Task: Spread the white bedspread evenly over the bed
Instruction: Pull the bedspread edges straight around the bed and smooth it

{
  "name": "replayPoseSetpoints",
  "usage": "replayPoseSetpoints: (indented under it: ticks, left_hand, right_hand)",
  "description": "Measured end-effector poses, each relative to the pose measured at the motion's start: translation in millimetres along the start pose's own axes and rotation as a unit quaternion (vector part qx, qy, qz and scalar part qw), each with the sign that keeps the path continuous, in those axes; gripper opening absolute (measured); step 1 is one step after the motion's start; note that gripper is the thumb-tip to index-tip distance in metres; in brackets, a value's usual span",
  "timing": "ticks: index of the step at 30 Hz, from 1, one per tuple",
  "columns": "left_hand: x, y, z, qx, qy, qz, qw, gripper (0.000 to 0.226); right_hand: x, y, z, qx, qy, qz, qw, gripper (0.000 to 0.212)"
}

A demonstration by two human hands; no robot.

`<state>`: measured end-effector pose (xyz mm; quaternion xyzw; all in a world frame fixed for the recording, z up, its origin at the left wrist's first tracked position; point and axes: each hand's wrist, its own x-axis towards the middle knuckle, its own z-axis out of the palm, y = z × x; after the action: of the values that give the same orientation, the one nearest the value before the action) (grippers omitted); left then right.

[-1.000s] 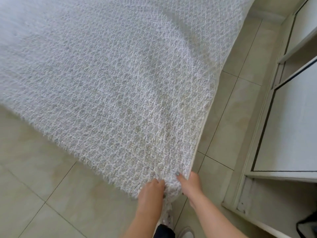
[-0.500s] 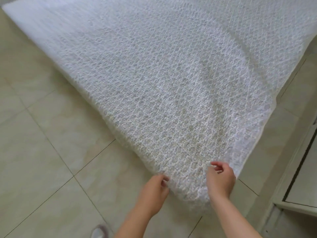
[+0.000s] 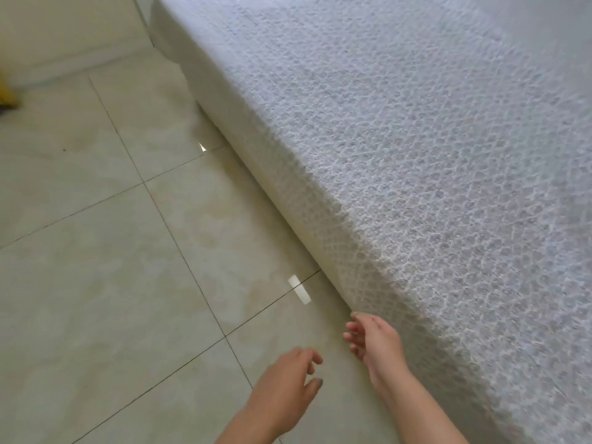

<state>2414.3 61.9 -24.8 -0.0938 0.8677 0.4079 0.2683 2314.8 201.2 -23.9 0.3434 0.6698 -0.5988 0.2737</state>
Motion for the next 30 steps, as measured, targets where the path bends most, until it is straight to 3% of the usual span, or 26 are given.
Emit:
replayPoseSetpoints:
  ticks: [8, 17, 22, 27, 30]
  left_hand:
    - [62.3, -72.3, -162.4, -0.153, 0.114, -0.111, 0.975, 0.010]
    - [213.3, -120.2, -357.5, -0.173, 0.170, -0.159, 0.957, 0.010]
    - [296.5, -130.1, -429.3, -0.188, 0.179, -0.163, 0.952, 0.014]
    - [396.7, -126.4, -486.2, -0.202, 0.155, -0.136, 0.957, 0.022]
    - [464.0, -124.5, -514.1, -0.242, 0.143, -0.135, 0.950, 0.040]
  right_hand:
    - [20.4, -100.0, 150.3, -0.072, -0.083, -0.027, 0.994, 0.013]
    - [133.9, -232.9, 295.4, -0.057, -0.094, 0.000, 0.994, 0.016]
    - [180.2, -271.0, 341.9, 0.044, -0.091, 0.090, 0.991, 0.021]
    - [217.4, -300.2, 387.2, 0.188, -0.102, 0.169, 0.962, 0.040]
    - [240.8, -317.4, 420.3, 0.252, -0.070, 0.186, 0.947, 0.049]
